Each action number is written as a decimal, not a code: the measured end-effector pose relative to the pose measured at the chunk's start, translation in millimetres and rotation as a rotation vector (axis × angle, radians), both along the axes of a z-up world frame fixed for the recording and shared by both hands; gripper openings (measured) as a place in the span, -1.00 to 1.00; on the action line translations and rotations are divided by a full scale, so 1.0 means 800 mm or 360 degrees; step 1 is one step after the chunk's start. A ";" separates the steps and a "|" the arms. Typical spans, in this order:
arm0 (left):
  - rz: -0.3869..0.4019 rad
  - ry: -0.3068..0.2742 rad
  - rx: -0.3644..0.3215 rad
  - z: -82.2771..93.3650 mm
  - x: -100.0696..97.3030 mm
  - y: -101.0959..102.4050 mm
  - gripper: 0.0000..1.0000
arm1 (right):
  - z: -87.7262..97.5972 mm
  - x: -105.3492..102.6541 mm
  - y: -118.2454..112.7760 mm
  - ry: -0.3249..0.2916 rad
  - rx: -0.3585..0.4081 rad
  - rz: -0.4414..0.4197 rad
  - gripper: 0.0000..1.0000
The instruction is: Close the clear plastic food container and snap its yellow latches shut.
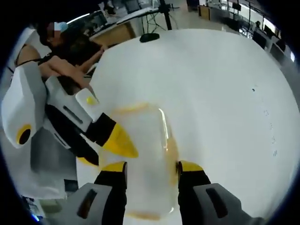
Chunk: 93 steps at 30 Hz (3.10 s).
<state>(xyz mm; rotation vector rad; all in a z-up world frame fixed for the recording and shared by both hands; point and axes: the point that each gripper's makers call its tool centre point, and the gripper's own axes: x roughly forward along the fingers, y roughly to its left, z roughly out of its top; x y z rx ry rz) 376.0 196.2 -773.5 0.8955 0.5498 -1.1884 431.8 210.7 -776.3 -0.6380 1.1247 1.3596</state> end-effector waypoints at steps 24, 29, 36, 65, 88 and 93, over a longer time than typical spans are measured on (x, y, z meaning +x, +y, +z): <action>-0.0027 -0.0032 0.0008 0.003 0.004 -0.001 -0.10 | -0.002 -0.002 0.000 0.0059 -0.0011 -0.0041 -0.17; -0.0024 0.0017 -0.0007 0.006 0.003 -0.002 -0.08 | 0.001 -0.002 0.002 0.0023 -0.0006 -0.0036 -0.18; -0.0064 0.0049 0.0031 0.005 -0.002 -0.002 0.05 | 0.004 0.002 0.002 -0.0061 0.0020 -0.0029 -0.13; -0.0026 0.0173 0.0093 0.005 0.019 0.038 0.43 | 0.014 -0.016 -0.034 -0.0226 -0.0045 0.0015 0.20; -0.0073 0.0241 0.0184 -0.017 0.039 0.047 0.59 | 0.003 -0.046 -0.059 -0.0375 -0.0134 0.0050 0.53; -0.0085 0.0235 0.0212 -0.023 0.041 0.047 0.60 | -0.006 -0.049 -0.060 -0.0417 -0.0156 0.0044 0.60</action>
